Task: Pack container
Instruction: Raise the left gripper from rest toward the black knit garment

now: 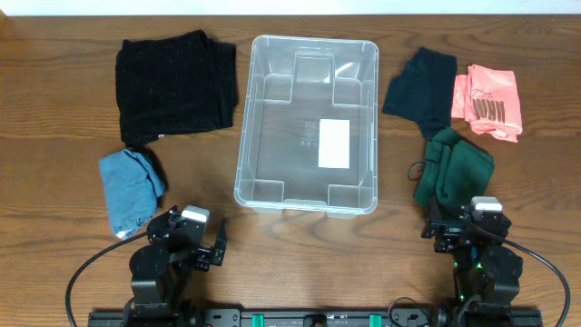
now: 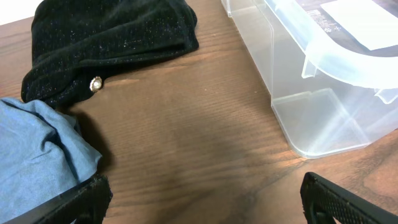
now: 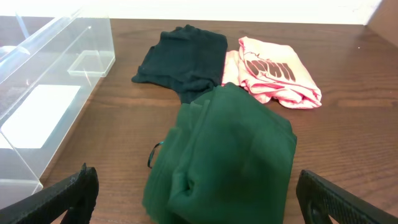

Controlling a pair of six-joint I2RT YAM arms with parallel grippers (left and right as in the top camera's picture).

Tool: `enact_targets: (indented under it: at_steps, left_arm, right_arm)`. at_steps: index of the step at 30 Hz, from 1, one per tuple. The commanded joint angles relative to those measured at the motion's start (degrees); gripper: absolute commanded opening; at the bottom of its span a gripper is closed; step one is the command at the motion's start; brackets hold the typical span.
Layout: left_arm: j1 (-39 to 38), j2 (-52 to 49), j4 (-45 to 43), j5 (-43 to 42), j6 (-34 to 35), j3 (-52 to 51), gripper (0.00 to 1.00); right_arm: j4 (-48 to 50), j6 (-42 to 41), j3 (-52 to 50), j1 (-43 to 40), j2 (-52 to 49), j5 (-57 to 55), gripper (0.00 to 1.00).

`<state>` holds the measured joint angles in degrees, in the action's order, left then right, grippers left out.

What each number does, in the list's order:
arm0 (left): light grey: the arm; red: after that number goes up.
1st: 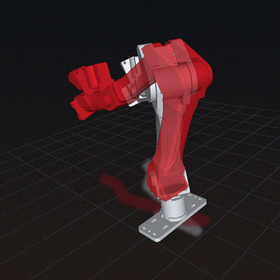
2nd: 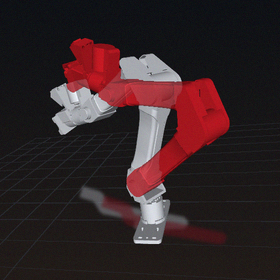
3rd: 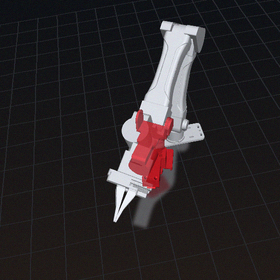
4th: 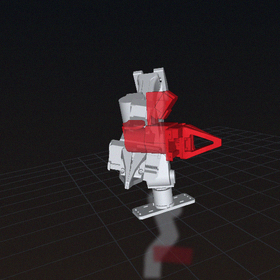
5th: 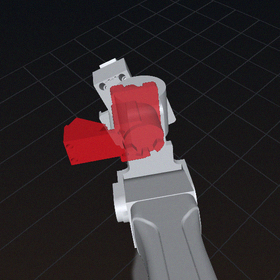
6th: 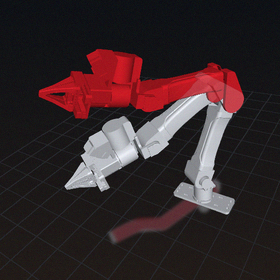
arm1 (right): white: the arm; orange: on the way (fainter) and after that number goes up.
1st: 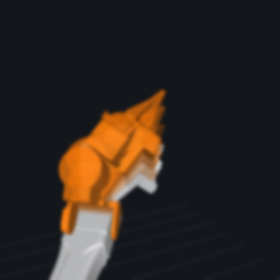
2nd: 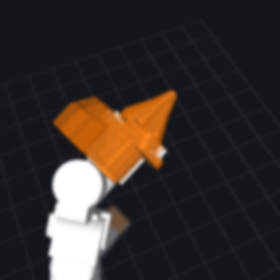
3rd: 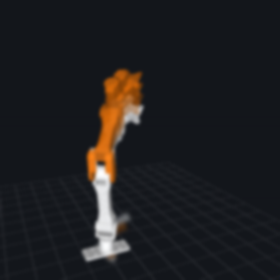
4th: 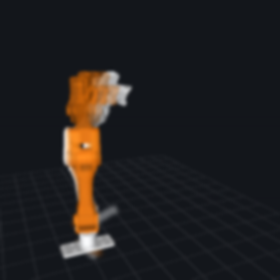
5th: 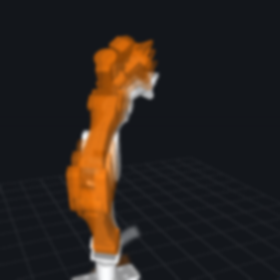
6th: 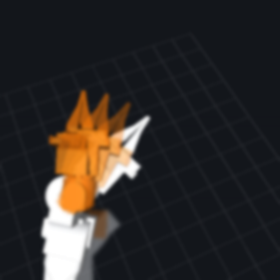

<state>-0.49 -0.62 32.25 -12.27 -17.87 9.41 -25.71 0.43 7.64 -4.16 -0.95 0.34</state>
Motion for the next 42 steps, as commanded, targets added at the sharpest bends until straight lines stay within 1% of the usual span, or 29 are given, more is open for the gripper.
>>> enact_targets:
  at_steps: [1,31,32,35,36,38,42]
  left_arm:
    - [-0.2,0.3,-0.2,-0.5,-0.3,-0.8,0.98]
    - [-0.2,0.3,-0.9,-0.6,-0.3,-0.8,0.98]
    - [-0.2,0.3,-1.0,-0.8,-0.3,-0.8,0.98]
    - [-0.2,0.3,-4.0,-6.0,0.2,-0.1,0.98]
    - [-0.2,0.3,-5.7,-6.6,2.1,0.4,0.98]
    - [-0.2,0.3,-9.7,-5.9,8.8,2.2,0.98]
    - [-0.2,-2.1,-15.1,0.7,21.4,6.9,0.98]
  right_arm:
    - [0.0,-0.8,-0.3,-0.3,0.5,0.1,0.99]
    - [0.0,-0.8,-0.3,-0.3,0.5,0.1,0.99]
    - [0.0,-0.8,-0.3,-0.3,0.5,0.1,0.99]
    - [0.0,-0.8,-0.3,-0.3,0.5,0.1,0.99]
    - [0.0,-0.8,-0.3,-0.3,0.5,0.1,0.99]
    - [0.0,-0.8,-0.3,-0.3,0.5,0.1,0.99]
    - [0.0,-0.8,-0.3,-0.3,0.5,0.1,0.99]
